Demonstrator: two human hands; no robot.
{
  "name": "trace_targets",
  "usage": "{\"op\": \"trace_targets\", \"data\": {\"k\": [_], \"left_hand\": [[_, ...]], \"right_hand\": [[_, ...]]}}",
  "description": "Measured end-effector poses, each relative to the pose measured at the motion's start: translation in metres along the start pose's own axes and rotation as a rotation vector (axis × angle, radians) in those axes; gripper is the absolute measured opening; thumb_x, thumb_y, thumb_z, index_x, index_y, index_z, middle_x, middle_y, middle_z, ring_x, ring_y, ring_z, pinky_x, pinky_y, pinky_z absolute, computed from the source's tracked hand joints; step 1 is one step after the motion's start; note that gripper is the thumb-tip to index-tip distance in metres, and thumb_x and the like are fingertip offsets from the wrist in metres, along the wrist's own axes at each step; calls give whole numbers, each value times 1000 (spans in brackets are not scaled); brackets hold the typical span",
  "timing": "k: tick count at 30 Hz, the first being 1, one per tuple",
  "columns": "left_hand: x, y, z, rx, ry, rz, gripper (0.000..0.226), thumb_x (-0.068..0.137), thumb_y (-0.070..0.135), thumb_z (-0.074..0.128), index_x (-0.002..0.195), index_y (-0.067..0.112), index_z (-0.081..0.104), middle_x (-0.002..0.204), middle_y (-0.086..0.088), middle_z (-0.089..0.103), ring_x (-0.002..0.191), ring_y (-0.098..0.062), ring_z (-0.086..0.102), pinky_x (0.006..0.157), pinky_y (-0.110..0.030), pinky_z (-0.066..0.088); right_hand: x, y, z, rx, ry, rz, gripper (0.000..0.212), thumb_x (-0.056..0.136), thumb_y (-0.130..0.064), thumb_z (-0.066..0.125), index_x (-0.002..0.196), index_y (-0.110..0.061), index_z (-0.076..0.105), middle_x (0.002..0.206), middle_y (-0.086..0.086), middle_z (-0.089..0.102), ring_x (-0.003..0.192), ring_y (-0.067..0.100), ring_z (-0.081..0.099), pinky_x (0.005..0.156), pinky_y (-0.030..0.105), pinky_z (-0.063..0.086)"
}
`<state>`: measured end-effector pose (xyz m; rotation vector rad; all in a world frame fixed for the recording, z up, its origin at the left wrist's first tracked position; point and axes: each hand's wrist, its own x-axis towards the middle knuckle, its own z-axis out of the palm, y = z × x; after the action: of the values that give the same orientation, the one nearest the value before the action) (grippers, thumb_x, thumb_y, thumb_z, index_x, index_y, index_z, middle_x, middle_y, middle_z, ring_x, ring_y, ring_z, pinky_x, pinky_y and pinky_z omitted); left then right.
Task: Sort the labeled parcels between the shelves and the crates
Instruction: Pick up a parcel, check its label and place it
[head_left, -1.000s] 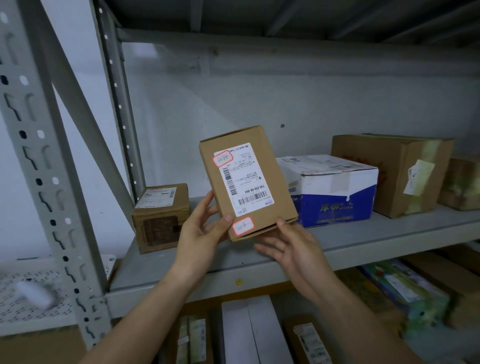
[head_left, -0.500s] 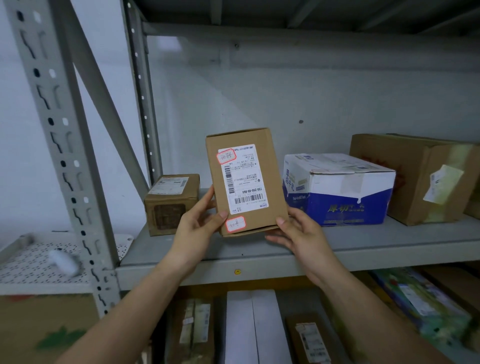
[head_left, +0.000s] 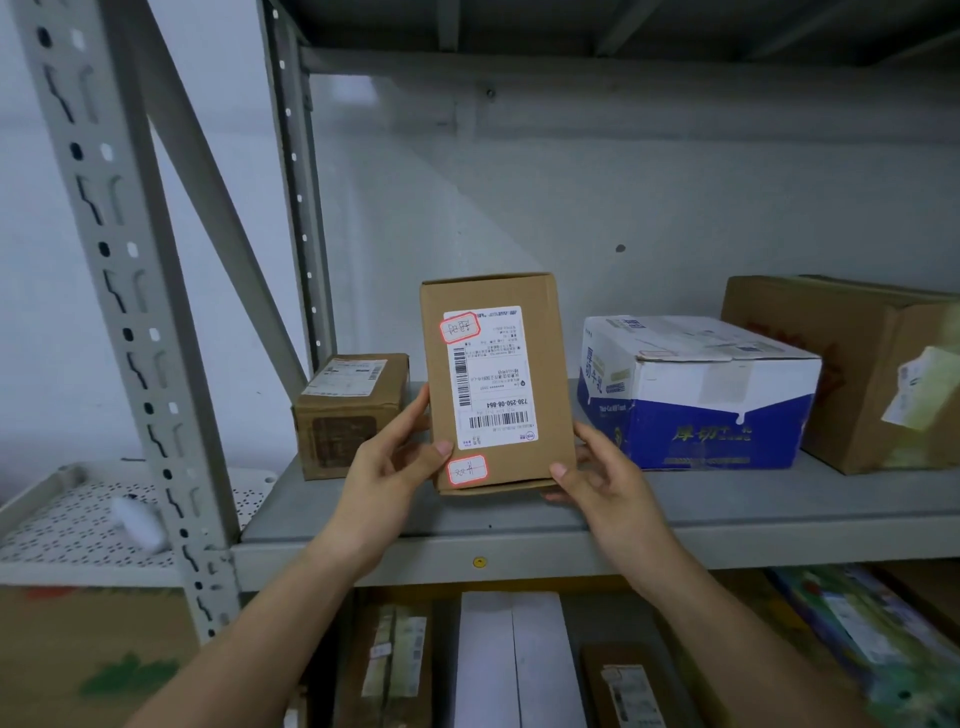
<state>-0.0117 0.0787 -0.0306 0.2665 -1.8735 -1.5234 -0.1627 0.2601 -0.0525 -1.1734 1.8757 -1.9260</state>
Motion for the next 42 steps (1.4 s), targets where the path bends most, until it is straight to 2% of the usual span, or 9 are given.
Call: {"op": "trace_targets", "data": {"k": [7,10,15,19,23,29,31,37,42], "left_hand": [[8,-5,-6,-23,-22,10,61,98,6,59,152,27,41,124,13,71,120,-4,63,101,-28,54],[10,-2,-5,-63,-56,46,58,98,3,56,150,25,42,109,23,74,108,5,66,87,-16,56],[6,-4,2,-123,-106,112,57,96,0,57,148,22,44,107,18,76,105,2,69,81,-10,53],[-5,-9,31,-186,-231,112,56,96,4,55,145,28,45,103,15,77,101,-2,72,78,-13,55],[-31,-9,84,-228,-382,89,54,97,3,53,144,27,44,100,22,76,98,1,72,76,-11,55],[-101,-8,196,-266,-665,58,54,96,7,55,143,32,44,99,27,75,100,3,70,86,-17,57],[-132,-8,240,-309,-746,8,54,96,3,55,142,30,45,96,27,75,98,5,70,82,-15,56],[-220,-2,367,-439,-965,-187,52,92,14,62,141,31,55,126,10,71,117,-10,67,91,-25,57],[-287,-2,454,-408,-1164,-250,52,96,7,60,137,39,55,123,6,73,116,-13,68,94,-33,55]], "right_hand": [[-8,-4,12,-107,13,-19,60,97,-15,60,133,-57,37,122,-31,63,120,2,61,102,32,52],[-16,-16,15,-180,34,-38,73,92,-19,67,133,-66,28,126,-37,58,120,-8,56,100,22,49],[-39,-26,11,-243,131,-69,83,88,-13,71,148,-49,26,130,-31,59,120,-5,58,96,14,49],[-75,-21,-6,-220,261,-55,83,83,-10,72,151,-36,32,133,-25,60,125,0,57,98,19,50],[-138,-20,-33,-204,449,-3,82,81,-3,70,152,-22,34,139,-15,59,130,7,56,102,26,50],[-267,-25,-88,-268,740,112,81,79,-15,71,149,-33,34,130,-21,64,122,6,61,100,29,52],[-313,-25,-112,-284,821,171,81,82,-12,72,150,-35,34,131,-20,63,120,6,61,99,32,54],[-437,-37,-183,-330,1027,290,80,90,-1,68,152,-36,32,137,-15,61,124,12,60,102,42,53],[-521,-38,-225,-379,1162,401,79,90,-7,70,152,-38,32,135,-19,62,123,7,60,100,35,53]]}}
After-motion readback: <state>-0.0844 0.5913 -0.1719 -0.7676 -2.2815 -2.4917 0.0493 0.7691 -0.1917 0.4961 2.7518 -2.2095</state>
